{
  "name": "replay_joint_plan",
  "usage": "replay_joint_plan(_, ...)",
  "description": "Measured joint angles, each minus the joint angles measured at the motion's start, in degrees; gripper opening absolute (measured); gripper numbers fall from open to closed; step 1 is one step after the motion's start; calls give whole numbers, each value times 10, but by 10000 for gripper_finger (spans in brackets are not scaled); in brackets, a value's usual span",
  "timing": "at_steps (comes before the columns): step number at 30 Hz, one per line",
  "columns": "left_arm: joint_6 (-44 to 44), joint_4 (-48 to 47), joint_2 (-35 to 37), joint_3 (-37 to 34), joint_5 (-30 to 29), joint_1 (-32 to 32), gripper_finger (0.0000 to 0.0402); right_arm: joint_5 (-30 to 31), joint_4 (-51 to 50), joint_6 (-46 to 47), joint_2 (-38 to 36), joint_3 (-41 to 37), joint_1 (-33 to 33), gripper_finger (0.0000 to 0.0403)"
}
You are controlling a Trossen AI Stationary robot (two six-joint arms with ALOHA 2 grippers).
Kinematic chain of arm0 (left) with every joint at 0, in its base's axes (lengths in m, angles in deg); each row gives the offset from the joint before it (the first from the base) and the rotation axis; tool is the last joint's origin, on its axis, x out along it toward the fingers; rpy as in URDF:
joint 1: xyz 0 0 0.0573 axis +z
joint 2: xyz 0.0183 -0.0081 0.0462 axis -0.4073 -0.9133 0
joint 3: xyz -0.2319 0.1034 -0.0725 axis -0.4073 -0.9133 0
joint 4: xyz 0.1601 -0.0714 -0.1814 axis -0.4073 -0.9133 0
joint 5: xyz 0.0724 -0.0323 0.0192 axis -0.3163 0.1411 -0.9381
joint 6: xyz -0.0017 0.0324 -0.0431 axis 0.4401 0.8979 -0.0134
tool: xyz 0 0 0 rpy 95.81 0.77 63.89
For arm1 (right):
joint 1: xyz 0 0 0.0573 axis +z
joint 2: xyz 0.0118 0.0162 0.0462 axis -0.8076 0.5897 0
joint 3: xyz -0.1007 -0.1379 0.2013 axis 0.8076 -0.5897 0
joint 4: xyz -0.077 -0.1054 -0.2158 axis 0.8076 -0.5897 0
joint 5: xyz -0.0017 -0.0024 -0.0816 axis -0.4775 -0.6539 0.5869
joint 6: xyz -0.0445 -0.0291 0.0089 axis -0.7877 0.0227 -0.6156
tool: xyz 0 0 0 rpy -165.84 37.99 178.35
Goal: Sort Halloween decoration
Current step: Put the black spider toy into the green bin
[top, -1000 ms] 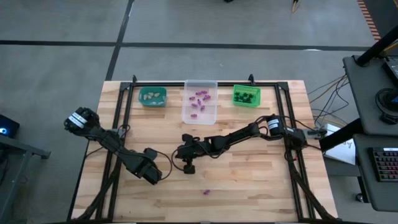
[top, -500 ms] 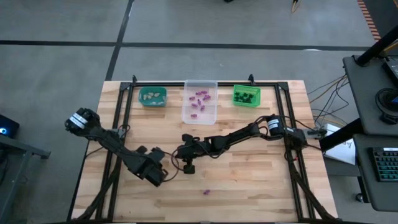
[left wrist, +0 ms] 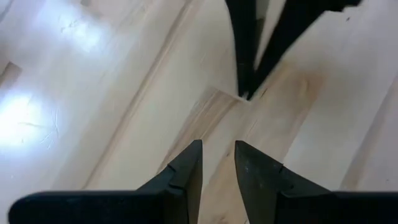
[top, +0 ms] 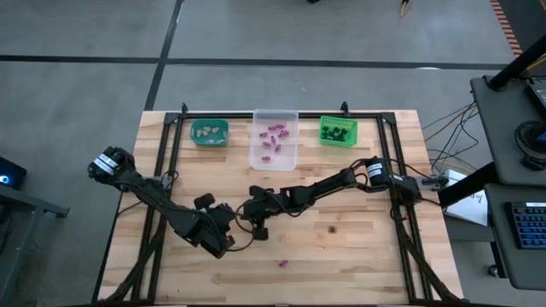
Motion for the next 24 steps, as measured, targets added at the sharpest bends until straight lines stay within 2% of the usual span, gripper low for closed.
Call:
replay_joint_plan(5, 6, 2, 4, -1, -26, 0, 77, -9, -8, 0, -1, 0, 0, 9)
replay_joint_plan(8, 16, 22, 4, -1, -48, 0, 77, -9, -68, 9, -17, 0, 0, 9)
replay_joint_plan(11, 63, 69, 4, -1, -72, 0, 77, -9, -184, 20, -55, 0, -2, 9)
replay_joint_plan(16, 147, 127, 4, -5, -113, 10, 77, -5, -438, 66, -136, -3, -1, 9)
replay_joint_plan(20, 163, 153, 5, -20, -119, 21, 77, -14, -613, 116, -208, -33, 7, 9)
replay_joint_plan(24, 177, 206, 5, -40, -120, 25, 77, -65, -658, 151, -282, -121, 19, 9)
